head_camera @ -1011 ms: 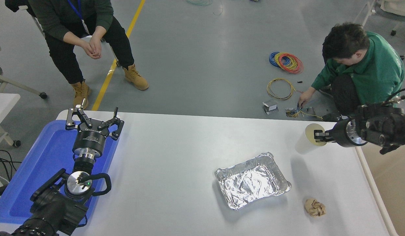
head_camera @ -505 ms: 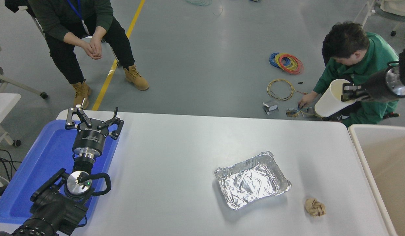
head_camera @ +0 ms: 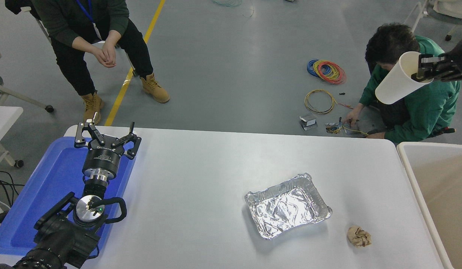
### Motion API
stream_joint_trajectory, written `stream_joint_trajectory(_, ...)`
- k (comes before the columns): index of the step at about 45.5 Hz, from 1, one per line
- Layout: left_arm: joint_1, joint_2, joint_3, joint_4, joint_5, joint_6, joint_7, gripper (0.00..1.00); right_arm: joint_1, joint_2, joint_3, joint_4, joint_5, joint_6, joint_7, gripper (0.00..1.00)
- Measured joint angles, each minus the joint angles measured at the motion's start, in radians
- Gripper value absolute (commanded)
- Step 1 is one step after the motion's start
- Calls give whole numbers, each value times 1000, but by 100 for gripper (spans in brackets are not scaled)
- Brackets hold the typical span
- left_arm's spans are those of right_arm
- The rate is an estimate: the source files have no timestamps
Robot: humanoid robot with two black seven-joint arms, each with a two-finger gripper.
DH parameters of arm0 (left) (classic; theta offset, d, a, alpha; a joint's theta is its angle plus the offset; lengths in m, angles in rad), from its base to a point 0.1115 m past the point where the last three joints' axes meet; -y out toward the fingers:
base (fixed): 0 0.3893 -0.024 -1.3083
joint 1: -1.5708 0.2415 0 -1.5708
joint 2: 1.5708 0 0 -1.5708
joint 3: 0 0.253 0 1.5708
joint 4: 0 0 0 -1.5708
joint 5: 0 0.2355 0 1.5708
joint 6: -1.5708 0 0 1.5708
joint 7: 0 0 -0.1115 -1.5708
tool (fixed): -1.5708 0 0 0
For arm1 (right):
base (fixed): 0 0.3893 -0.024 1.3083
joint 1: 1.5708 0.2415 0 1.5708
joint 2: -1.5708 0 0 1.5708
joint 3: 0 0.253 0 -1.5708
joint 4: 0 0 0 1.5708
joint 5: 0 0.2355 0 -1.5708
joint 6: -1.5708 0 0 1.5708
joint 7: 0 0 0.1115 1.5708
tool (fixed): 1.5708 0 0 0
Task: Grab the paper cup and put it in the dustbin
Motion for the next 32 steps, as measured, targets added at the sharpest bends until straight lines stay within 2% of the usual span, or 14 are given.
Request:
stream_joint_trajectory(13,0,0,0,0,0,0,0,100,-62,-22,2,-42,-6,-24,0,0)
stream_joint_trajectory(24,0,0,0,0,0,0,0,100,-248,-45,-5,-182,18,-137,-4,0)
stream_joint_trajectory(32,0,0,0,0,0,0,0,100,-440,-62,-7,-320,91,-231,-10,0)
